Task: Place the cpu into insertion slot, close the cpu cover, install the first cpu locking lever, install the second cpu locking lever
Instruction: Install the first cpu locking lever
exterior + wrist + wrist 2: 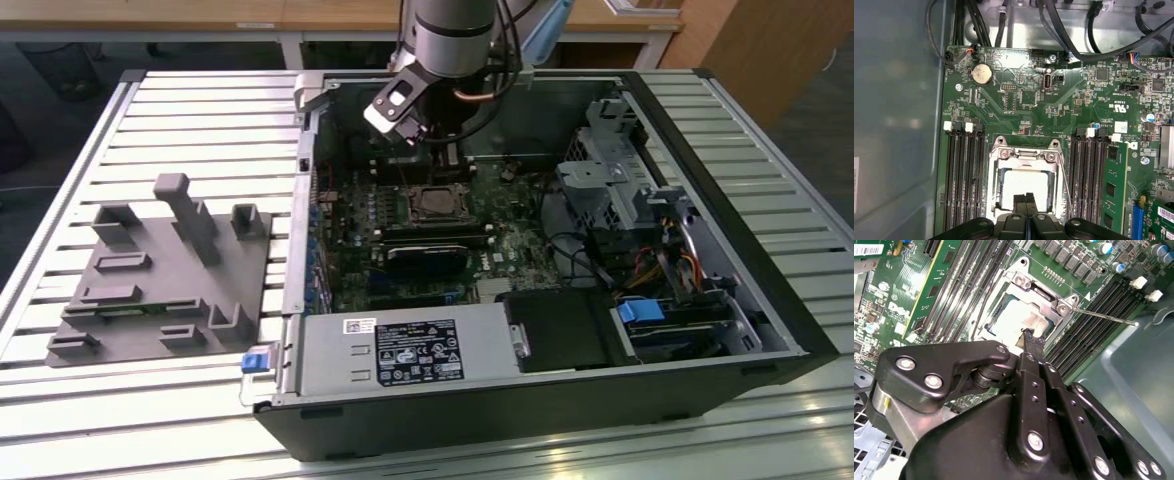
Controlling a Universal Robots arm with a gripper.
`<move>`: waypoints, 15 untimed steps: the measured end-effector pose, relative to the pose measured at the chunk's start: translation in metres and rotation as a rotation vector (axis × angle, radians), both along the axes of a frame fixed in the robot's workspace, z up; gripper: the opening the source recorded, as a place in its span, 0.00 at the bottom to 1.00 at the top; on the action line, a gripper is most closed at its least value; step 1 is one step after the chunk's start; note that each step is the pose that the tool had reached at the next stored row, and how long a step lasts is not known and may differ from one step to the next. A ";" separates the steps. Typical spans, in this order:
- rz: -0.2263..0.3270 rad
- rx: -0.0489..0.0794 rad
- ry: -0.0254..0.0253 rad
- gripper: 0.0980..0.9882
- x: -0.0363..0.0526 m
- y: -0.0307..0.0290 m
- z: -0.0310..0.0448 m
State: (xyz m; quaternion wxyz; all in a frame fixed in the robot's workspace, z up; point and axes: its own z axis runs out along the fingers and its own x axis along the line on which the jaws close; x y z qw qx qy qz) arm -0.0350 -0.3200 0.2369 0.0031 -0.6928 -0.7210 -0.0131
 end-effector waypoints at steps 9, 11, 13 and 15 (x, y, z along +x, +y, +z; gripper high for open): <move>0.000 0.000 0.0000 0.01 0.0000 0.0000 0.0061; 0.000 0.000 0.0000 0.01 0.0000 0.0000 0.0074; 0.000 0.000 0.0000 0.01 0.0000 0.0000 0.0087; 0.000 0.000 0.0000 0.01 0.0000 0.0000 0.0099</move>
